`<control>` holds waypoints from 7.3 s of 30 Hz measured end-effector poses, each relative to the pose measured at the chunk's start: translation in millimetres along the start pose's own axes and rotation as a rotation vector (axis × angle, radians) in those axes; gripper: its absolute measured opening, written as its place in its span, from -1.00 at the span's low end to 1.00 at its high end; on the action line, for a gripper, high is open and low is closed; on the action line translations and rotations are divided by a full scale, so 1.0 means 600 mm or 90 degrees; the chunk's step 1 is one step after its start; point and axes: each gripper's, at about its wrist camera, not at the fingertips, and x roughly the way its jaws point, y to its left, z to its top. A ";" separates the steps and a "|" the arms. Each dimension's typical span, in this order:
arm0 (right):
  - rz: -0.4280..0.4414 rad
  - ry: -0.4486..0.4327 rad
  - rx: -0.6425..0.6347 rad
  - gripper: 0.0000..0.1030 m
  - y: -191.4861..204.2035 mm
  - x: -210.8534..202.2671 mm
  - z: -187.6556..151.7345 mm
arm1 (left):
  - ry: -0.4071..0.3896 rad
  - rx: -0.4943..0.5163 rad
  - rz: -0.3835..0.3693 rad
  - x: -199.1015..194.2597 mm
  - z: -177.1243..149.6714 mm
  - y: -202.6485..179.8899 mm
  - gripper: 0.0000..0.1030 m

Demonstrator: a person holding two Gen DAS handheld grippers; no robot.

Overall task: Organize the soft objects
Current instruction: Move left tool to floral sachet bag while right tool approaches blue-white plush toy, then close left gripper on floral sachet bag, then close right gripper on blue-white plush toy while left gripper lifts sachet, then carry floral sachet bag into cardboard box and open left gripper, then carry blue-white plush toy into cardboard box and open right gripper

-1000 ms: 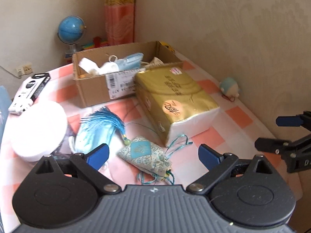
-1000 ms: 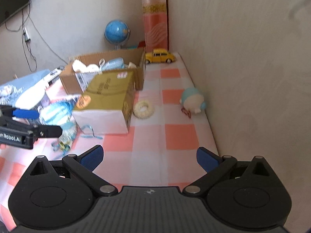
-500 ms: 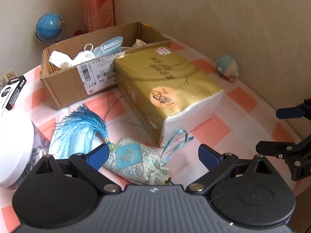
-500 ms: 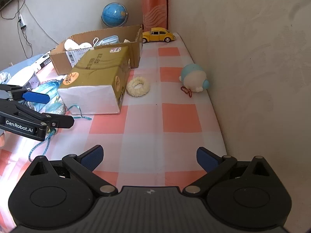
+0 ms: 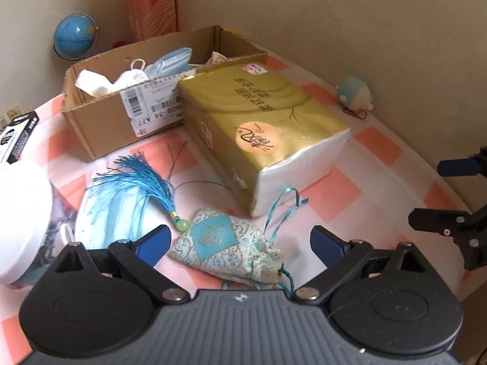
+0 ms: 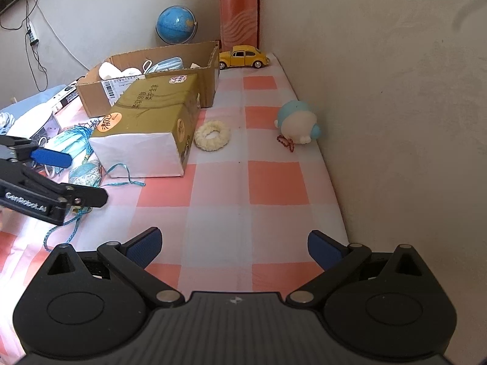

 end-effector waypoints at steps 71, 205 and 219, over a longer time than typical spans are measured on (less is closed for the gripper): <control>-0.259 -0.108 -0.138 0.19 0.012 0.170 0.131 | -0.034 -0.087 0.056 -0.024 -0.040 0.009 0.13; 0.107 -0.112 -0.129 -0.02 0.149 0.071 0.356 | -0.095 -0.151 0.182 -0.169 -0.039 0.032 0.89; 0.115 -0.127 -0.142 1.00 0.160 0.113 0.386 | -0.081 -0.171 0.184 -0.156 -0.042 0.051 0.89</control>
